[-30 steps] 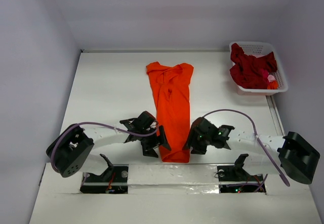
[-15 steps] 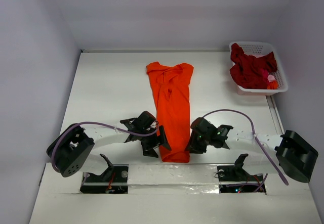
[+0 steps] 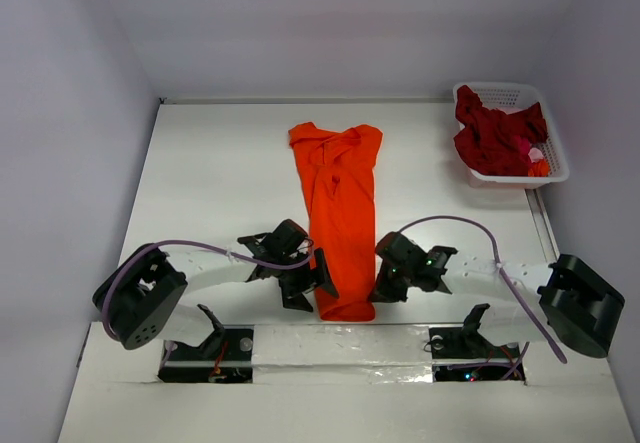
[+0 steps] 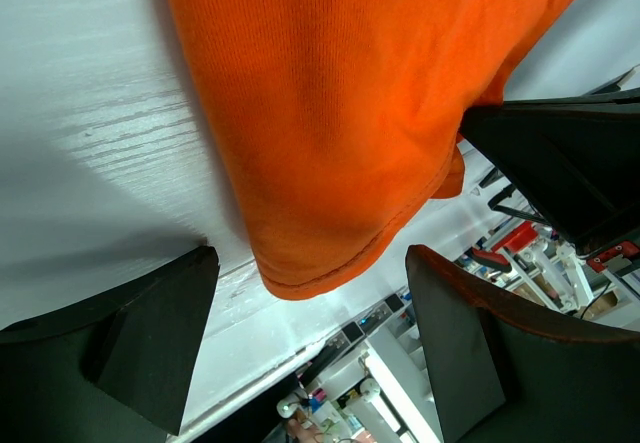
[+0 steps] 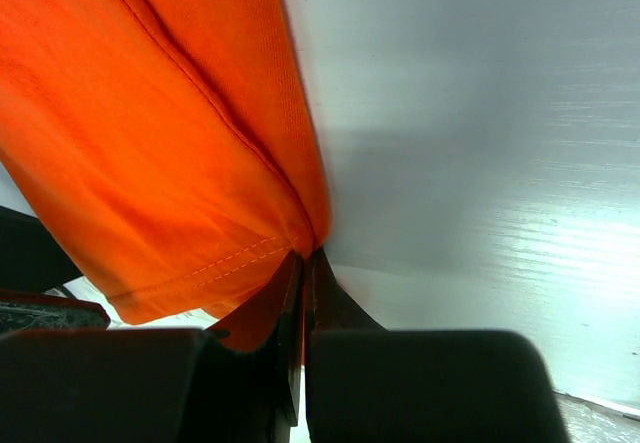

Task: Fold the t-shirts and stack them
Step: Grab the bottom of the folded rectangular tshirt with both arms

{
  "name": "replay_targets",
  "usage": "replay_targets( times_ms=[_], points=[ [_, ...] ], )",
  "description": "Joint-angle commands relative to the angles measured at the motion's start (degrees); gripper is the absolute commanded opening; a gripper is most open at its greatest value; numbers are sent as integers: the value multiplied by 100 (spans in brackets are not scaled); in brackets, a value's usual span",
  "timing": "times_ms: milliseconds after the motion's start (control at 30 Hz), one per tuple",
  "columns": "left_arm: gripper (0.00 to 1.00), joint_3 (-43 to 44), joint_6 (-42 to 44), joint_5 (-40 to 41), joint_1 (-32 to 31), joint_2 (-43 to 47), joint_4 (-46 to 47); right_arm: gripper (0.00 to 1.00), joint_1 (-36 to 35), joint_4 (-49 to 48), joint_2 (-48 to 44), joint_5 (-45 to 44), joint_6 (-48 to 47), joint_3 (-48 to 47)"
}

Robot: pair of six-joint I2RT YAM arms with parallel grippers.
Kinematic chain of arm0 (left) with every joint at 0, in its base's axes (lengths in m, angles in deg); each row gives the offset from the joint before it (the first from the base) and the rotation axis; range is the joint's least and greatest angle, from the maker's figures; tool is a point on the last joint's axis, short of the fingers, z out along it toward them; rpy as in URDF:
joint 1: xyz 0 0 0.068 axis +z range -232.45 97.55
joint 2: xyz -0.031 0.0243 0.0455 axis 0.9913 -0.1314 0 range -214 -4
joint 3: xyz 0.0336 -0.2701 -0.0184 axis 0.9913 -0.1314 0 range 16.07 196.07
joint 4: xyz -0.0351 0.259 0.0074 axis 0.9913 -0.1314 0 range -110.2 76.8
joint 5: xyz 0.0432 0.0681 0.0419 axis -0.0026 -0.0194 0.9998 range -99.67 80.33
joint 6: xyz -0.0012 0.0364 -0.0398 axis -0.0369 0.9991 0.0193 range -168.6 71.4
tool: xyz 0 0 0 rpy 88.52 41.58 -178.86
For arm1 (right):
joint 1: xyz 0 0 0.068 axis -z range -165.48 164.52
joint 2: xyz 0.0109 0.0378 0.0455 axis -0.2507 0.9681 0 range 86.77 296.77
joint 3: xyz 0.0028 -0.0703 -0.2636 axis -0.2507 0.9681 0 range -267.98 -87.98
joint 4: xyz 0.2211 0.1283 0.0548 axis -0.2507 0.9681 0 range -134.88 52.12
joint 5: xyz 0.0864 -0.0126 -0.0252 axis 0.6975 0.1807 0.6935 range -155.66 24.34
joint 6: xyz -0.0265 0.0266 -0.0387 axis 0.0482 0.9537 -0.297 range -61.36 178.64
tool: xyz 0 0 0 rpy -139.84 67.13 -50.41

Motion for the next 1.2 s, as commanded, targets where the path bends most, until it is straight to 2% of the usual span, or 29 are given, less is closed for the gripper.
replay_targets(
  times_ms=[0, 400, 433, 467, 600, 633, 1100, 1167],
  points=[
    [76, -27, 243, 533, -37, -214, -344, 0, 21, 24, 76, -105, -98, -144],
    [74, -53, 357, 620, -37, -547, -335, 0, 21, 50, 129, -96, -133, -188],
    [71, -53, 357, 620, -37, -565, -335, 0, 21, 59, 120, -105, -133, -188],
    [56, -53, 357, 620, -37, -583, -335, 0, 21, 50, 120, -105, -142, -188],
    [22, -18, 340, 655, -37, -566, -440, 0, 21, 41, 120, -96, -142, -188],
    [20, -1, 349, 699, -37, -548, -475, 0, 21, 50, 129, -96, -142, -188],
    [21, 87, 305, 743, -37, -337, -704, 0, 21, -47, 217, -44, -177, -188],
    [16, 79, 287, 717, -37, -354, -687, 0, 21, -47, 217, -43, -177, -179]
  ],
)
